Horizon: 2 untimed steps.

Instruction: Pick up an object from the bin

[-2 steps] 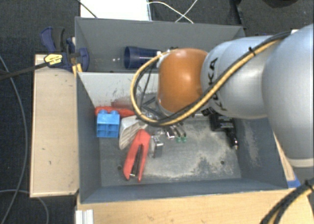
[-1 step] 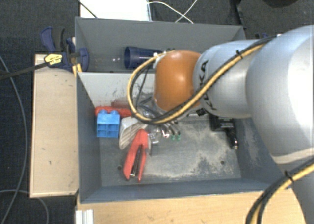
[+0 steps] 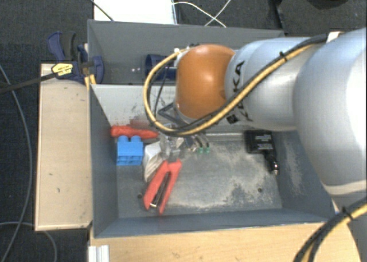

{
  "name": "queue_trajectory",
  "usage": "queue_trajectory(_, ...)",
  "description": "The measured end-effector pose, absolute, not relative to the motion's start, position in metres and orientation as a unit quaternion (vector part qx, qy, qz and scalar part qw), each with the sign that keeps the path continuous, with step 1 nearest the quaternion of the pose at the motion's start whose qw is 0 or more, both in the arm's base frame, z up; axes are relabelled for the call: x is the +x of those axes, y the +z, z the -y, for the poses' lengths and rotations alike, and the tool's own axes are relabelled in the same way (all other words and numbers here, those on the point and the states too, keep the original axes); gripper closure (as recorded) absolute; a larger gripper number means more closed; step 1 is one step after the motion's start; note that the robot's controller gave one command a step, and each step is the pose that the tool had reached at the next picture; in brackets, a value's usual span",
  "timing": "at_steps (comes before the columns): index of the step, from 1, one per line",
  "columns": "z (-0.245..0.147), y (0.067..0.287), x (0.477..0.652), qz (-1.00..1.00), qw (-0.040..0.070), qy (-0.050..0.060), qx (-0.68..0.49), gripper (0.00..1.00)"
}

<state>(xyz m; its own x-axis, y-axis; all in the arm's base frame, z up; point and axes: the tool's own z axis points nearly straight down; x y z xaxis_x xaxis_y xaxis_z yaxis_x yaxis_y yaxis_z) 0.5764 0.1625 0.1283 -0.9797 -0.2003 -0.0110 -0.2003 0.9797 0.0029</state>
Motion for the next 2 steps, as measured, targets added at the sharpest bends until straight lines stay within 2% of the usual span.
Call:
queue_trajectory(1,-0.163,0.129,0.576,-0.995,0.005,0.002,-0.101,1.0)
queue_trajectory(2,-0.224,0.248,0.584,-0.999,0.007,0.003,-0.037,1.0)
